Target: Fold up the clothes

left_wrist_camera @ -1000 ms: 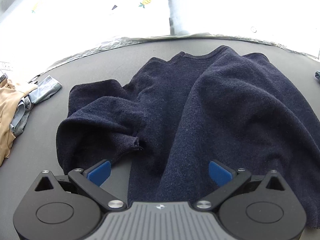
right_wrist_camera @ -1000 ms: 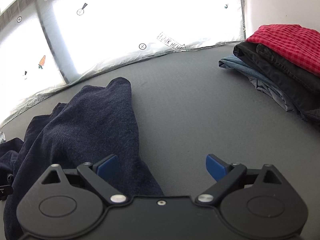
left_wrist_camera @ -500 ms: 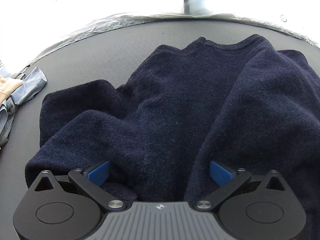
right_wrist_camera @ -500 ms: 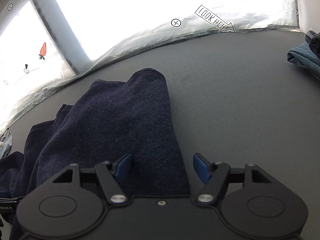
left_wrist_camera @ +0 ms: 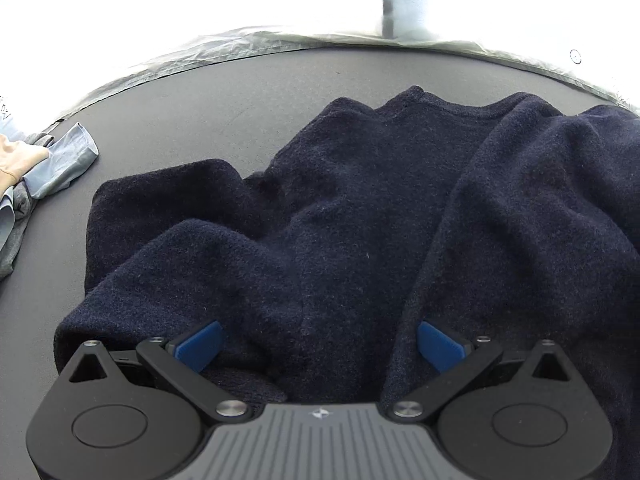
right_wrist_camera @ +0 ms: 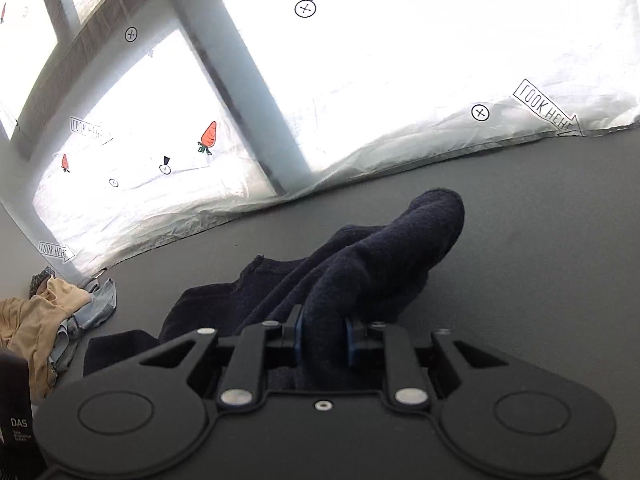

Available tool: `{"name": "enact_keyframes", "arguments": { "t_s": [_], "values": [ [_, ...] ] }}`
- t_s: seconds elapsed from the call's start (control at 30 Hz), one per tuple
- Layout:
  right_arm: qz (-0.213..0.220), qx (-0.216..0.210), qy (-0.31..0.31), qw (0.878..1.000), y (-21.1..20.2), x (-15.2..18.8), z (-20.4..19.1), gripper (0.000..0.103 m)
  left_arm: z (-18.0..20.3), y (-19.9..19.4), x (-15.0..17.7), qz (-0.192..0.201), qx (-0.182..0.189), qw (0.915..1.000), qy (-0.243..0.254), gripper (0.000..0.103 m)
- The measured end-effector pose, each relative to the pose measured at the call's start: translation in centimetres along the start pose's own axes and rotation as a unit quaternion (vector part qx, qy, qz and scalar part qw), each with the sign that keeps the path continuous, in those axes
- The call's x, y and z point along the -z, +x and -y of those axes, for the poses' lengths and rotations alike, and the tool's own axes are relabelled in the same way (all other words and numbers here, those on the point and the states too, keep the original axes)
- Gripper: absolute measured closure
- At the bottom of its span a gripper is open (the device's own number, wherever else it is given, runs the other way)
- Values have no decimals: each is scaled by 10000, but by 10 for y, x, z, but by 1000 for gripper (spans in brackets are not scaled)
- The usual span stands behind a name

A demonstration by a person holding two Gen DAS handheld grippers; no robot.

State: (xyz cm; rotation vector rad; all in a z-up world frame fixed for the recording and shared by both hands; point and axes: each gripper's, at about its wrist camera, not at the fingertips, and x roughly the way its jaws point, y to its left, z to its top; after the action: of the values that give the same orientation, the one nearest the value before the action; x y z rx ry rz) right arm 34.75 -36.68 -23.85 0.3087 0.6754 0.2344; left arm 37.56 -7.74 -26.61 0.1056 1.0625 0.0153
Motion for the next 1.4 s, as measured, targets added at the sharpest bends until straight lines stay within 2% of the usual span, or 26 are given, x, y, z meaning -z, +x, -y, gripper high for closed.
{"name": "enact_keyframes", "arguments": {
  "t_s": [0.07, 0.17, 0.23, 0.3, 0.37, 0.43, 0.5, 0.63, 0.73, 0.83, 0.9, 1.03, 1.13, 1.2, 1.3, 1.37, 1.4],
  "values": [
    [-88, -279, -741, 9968, 3, 2, -41, 83, -14, -12, 3, 97, -46, 9998, -182, 0],
    [-471, -733, -1678, 9820, 17, 17, -101, 83, -41, -30, 10, 218, -112, 9981, -567, 0],
    [-924, -1215, -1796, 9718, 29, 35, -129, 89, -59, -40, 17, 262, -136, 9960, -845, 0],
    [-1449, -1670, -1624, 9616, 39, 59, -146, 94, -70, -42, 20, 287, -172, 9943, -1010, 0],
    [-1870, -1828, -1839, 9475, 38, 80, -162, 96, -78, -43, 23, 308, -199, 9931, -1118, 0],
    [-1749, -1688, -2356, 9410, 23, 85, -172, 96, -79, -43, 22, 332, -203, 9926, -1148, 0],
    [-1456, -1512, -2454, 9464, 10, 76, -169, 94, -76, -40, 21, 347, -129, 9928, -1141, 0],
    [-734, -894, -2024, 9724, -19, 40, -138, 93, -56, -25, 18, 235, 23, 9960, -861, 0],
    [-414, -414, -1720, 9834, -37, 23, -111, 91, -38, -12, 20, 85, 84, 9983, -567, 0],
    [-383, 36, -1733, 9841, -42, 21, -94, 83, -20, 2, 26, -117, 129, 9995, -280, 0],
    [-457, 239, -1622, 9854, -42, 23, -84, 83, -9, 11, 30, -252, 159, 9995, -88, 0],
    [-475, 543, -1218, 9899, -48, 25, -63, 79, -8, 17, 33, -354, 220, 9991, -121, 0],
    [-532, 959, -1525, 9822, -50, 27, -59, 71, -13, 21, 34, -407, 324, 9983, -270, 0],
    [-605, 1264, -2000, 9697, -51, 32, -58, 69, -14, 21, 35, -383, 363, 9982, -302, 0],
    [-736, 1709, -2649, 9461, -46, 41, -54, 59, -12, 21, 37, -315, 359, 9985, -263, 0],
    [-868, 1673, -2647, 9457, -39, 45, -44, 55, -12, 21, 38, -297, 363, 9985, -265, 0],
    [-903, 1589, -2479, 9514, -34, 45, -38, 55, -12, 21, 38, -290, 365, 9986, -261, 0]
  ]
}}
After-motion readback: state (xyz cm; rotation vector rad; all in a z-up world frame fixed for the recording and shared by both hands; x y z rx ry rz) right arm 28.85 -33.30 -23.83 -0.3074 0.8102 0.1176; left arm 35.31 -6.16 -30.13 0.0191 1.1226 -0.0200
